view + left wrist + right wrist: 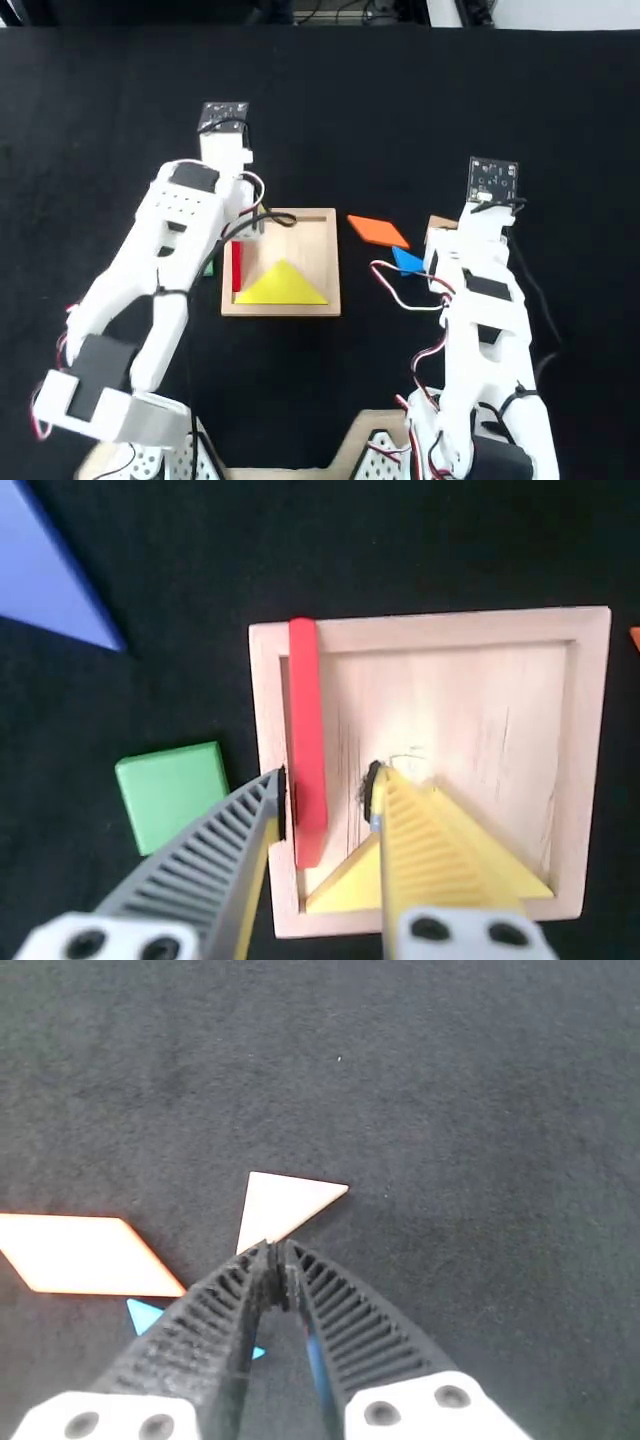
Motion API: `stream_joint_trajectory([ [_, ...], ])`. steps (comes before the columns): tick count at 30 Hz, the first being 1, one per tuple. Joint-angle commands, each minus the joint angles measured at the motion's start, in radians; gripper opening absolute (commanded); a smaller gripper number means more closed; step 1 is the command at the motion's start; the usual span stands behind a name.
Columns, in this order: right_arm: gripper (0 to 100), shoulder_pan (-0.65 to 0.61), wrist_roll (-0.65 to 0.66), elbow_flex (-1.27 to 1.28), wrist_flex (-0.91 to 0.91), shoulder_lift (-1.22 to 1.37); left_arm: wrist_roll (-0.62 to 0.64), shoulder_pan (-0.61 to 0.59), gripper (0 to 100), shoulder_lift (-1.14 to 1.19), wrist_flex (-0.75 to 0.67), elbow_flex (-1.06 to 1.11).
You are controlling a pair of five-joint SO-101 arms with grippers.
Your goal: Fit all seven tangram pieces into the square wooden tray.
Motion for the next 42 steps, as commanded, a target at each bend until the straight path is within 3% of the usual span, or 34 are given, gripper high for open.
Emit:
stream_joint_trajectory([
  [1,1.1,-0.011,0.006,-0.004,-0.017,-0.019,-0.009,-0.001,16,-0.077,0.008,0.025],
  [7,1.1,-0.011,0.006,-0.004,-0.017,-0.019,-0.002,0.01,16,-0.078,0.015,0.03],
  [15,1.1,-0.011,0.006,-0.004,-0.017,-0.019,-0.002,0.128,16,-0.083,-0.012,0.022],
  [25,1.1,-0.011,0.008,-0.004,-0.017,-0.019,-0.011,0.065,16,-0.115,0.02,-0.031],
  [33,1.1,-0.009,0.008,0.007,-0.021,-0.022,-0.087,0.2,16,-0.057,-0.244,0.042],
  [42,1.1,-0.009,0.008,0.007,-0.021,-0.025,-0.094,0.166,16,0.104,-0.374,0.036],
])
